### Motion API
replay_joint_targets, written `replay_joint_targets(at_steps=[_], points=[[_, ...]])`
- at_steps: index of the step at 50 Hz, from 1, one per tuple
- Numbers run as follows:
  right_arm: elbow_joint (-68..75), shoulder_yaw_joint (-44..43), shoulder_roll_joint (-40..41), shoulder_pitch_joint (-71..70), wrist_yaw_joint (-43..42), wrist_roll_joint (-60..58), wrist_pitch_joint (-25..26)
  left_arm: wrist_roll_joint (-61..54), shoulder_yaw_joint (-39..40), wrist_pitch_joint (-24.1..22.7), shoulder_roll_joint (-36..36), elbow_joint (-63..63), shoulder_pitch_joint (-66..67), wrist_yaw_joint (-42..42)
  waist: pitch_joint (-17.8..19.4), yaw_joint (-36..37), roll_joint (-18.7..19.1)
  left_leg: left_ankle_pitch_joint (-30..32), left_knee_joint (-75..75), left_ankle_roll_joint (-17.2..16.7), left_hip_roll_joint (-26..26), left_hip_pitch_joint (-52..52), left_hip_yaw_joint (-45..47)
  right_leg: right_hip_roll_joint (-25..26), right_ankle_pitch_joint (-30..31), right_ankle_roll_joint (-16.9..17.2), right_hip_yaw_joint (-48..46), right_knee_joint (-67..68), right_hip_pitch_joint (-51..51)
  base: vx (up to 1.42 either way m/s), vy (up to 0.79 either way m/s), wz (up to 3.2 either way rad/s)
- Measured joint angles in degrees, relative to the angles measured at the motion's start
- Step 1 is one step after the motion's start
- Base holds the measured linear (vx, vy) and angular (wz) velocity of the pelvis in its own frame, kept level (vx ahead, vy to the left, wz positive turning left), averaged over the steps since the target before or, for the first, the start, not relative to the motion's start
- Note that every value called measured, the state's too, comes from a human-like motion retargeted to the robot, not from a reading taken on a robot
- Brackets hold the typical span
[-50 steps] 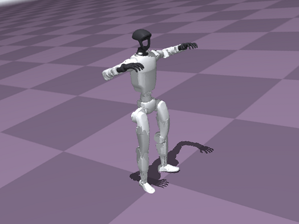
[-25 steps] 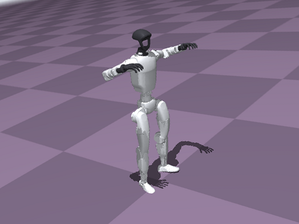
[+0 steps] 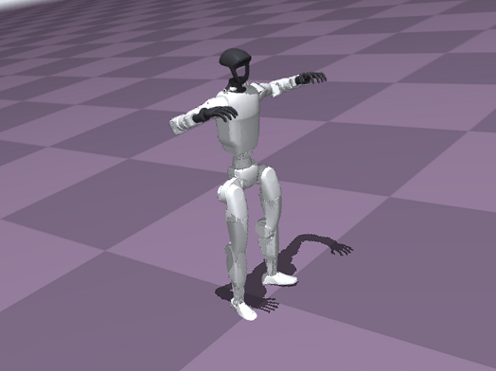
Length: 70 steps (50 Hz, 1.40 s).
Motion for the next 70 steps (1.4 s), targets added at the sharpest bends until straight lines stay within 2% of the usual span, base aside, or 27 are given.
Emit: replay_joint_targets(at_steps=[23,28,33,38,42,47,52,55,60,65,70], points=[[-0.17,-0.29,-0.33,-0.40,-0.81,1.06,-0.29,-1.12,-0.05,-0.67,0.44,-0.59,0.01,0.53,-0.23,0.22,0.06,0.07,-0.04,0.03,0.14,-0.07,0.19,0.18,0.23,0.00,0.09,-0.10,-0.16,0.00,0.00,0.00],[-0.75,2.90,0.58,-2.09,-1.53,3.37,-0.61,-3.25,-3.42,-1.19,-1.10,-0.80,-1.32,1.09,-0.32,0.31,0.06,0.13,-0.10,0.04,0.17,-0.12,0.26,0.24,0.25,0.00,0.16,-0.14,-0.26,0.00,0.00,0.00],[-0.02,11.17,1.94,-5.10,-1.80,5.92,-1.22,-5.79,-10.97,-1.60,-4.40,0.70,-3.59,0.96,-0.46,0.37,0.04,0.17,-0.18,0.04,0.18,-0.15,0.43,0.31,0.23,0.00,0.33,-0.19,-0.40,0.00,0.00,0.00],[4.80,24.65,3.40,-9.81,-0.45,4.48,-1.73,-6.50,-22.20,-1.00,-9.21,6.47,-7.31,-1.29,-0.63,0.37,-0.06,0.09,-0.21,0.07,0.09,-0.12,0.59,0.23,0.07,0.00,0.51,-0.12,-0.50,0.00,0.00,0.00],[12.75,39.20,6.46,-16.83,-0.35,1.19,-2.10,-5.88,-33.43,0.11,-14.61,15.70,-12.66,-3.10,-0.58,0.39,-0.28,-0.01,-0.25,0.14,-0.10,-0.03,0.61,0.02,-0.20,0.00,0.54,0.08,-0.51,0.00,0.00,0.00],[25.49,55.35,16.53,-25.26,0.09,1.57,0.45,-6.42,-45.66,3.54,-25.21,31.29,-19.08,-3.74,-0.35,0.62,-0.64,-0.24,-0.36,0.60,-0.69,0.24,0.48,-0.64,-0.59,0.00,0.53,0.33,-0.32,0.00,0.00,0.00],[43.63,66.17,29.73,-32.00,-2.10,2.19,3.13,-7.20,-53.59,6.54,-38.12,52.52,-25.49,-1.07,0.02,0.98,-0.91,-0.51,-0.48,1.21,-1.40,0.69,0.25,-1.42,-1.09,0.00,0.56,0.67,0.03,0.00,0.00,0.00],[56.91,69.71,37.50,-35.92,-4.44,1.90,5.09,-7.47,-55.18,8.15,-45.36,65.73,-29.03,0.61,0.20,1.29,-1.14,-0.68,-0.40,1.62,-1.78,0.95,0.21,-1.85,-1.39,0.00,0.77,0.91,0.21,0.00,0.00,0.00],[75.54,70.68,46.89,-40.58,-7.26,2.02,8.48,-7.58,-53.10,10.43,-53.45,79.54,-31.65,2.37,0.16,2.18,-1.40,-0.91,-0.25,2.23,-1.94,1.22,0.53,-2.02,-1.54,-0.05,1.31,1.12,0.22,0.00,0.00,0.00],[84.13,71.25,51.18,-42.44,-9.59,4.95,9.21,-8.88,-51.40,10.80,-56.91,82.90,-31.17,4.64,0.31,3.16,-1.55,-0.94,-0.31,2.62,-1.74,1.33,0.77,-1.76,-1.40,0.00,1.68,1.21,0.03,0.00,0.00,0.00],[84.96,72.43,52.22,-42.45,-11.08,6.41,8.59,-10.44,-51.54,10.48,-58.25,81.63,-29.25,6.04,0.02,3.26,-1.22,-0.75,-0.29,2.46,-1.15,1.07,0.65,-1.09,-1.29,0.00,1.69,1.15,-0.22,0.00,0.00,0.00]])
